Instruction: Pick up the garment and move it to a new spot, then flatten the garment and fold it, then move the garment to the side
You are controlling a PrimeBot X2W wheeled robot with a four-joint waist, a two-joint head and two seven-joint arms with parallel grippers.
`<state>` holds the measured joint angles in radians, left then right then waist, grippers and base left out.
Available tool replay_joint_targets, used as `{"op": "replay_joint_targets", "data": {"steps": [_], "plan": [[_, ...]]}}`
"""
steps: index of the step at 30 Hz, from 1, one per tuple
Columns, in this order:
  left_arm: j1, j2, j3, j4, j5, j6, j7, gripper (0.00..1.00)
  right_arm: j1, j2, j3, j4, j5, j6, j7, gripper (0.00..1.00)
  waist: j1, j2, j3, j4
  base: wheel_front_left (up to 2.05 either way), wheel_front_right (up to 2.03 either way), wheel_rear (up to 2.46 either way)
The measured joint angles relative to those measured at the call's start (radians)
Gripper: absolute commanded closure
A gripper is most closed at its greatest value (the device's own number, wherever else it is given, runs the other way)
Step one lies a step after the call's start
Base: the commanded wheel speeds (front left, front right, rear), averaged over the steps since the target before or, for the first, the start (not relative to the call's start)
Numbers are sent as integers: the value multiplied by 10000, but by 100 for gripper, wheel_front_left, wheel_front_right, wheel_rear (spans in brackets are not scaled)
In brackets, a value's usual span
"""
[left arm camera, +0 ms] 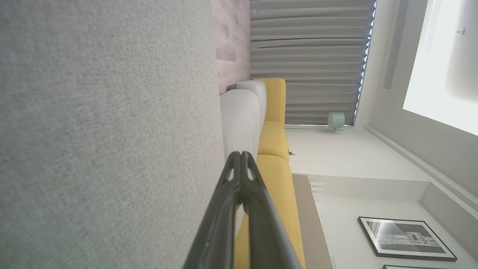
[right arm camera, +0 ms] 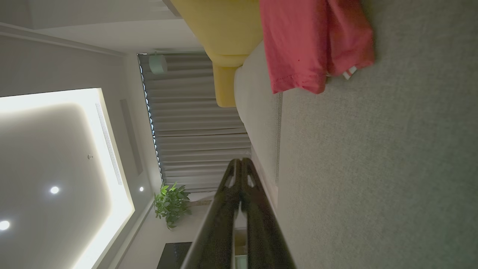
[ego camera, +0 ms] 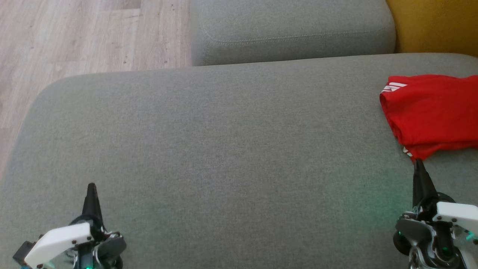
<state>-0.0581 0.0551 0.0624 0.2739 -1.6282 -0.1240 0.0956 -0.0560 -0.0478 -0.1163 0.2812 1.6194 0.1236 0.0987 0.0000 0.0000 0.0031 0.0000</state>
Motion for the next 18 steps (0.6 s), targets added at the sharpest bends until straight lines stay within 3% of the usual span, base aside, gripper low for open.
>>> {"op": "replay_joint_targets", "data": {"steps": [18], "plan": [[0, -21, 21, 0, 2, 0, 13, 100, -1, 4, -46, 0, 0, 0, 2, 100, 0, 0, 0, 0, 0, 0, 0]]}}
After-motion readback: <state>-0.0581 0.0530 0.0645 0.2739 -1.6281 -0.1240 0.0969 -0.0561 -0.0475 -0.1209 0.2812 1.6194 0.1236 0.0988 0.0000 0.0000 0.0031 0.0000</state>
